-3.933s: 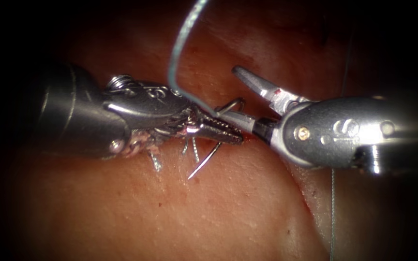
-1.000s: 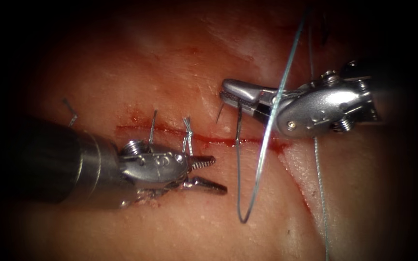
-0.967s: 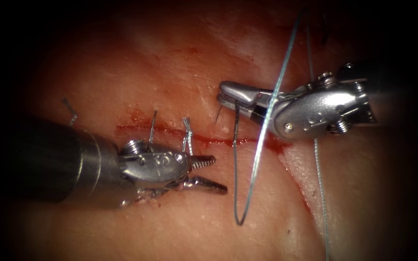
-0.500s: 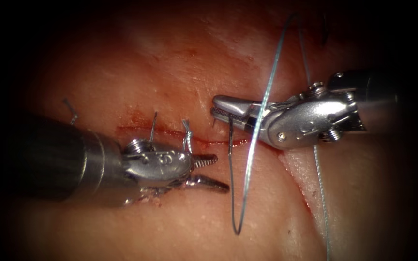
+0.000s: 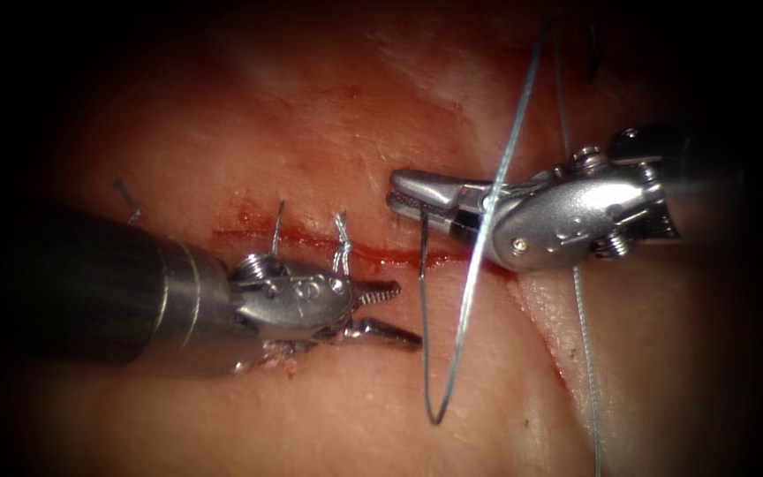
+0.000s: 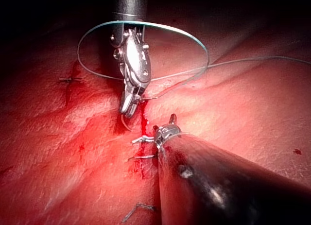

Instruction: Wound Closure

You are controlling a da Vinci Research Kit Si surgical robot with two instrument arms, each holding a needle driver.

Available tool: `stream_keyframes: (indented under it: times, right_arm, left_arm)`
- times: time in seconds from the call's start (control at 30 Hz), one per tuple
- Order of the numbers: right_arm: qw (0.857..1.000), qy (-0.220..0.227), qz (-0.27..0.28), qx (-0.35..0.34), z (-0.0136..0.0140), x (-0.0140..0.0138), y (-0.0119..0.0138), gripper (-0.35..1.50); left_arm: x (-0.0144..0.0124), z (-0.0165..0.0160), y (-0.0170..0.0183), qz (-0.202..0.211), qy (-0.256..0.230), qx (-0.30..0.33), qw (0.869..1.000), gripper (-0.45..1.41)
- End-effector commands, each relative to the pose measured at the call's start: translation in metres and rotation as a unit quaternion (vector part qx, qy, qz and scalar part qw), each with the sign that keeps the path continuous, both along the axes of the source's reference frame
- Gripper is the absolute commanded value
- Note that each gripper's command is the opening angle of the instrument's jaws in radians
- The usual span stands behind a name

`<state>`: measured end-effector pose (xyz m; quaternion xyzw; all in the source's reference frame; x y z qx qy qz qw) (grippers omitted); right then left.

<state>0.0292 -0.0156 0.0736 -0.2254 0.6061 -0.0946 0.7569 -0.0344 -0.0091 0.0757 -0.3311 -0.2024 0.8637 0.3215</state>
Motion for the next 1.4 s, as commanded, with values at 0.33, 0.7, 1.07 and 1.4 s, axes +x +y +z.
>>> stream_keyframes:
  times: [0.33,0.7,1.07,1.4]
  right_arm:
    - [0.995,0.026,0.012,0.095,0.0,0.0005,0.0032,-0.35]
    - [0.98,0.048,0.009,0.191,0.0013,0.0014,0.0041,-0.35]
    - [0.961,0.046,0.021,0.27,0.0026,0.0019,0.006,-0.35]
    - [0.954,0.045,0.028,0.294,0.0034,0.0025,0.0075,-0.35]
  left_arm:
    - [0.0002,0.0015,-0.0006,0.005,-0.003,-0.002,1.0,0.25]
    - [0.0003,0.0014,-0.0006,0.006,-0.003,-0.002,1.0,0.27]
    - [0.0005,0.0013,-0.0007,0.006,-0.004,-0.001,1.0,0.27]
    - [0.0005,0.0012,-0.0008,0.006,-0.004,-0.001,1.0,0.27]
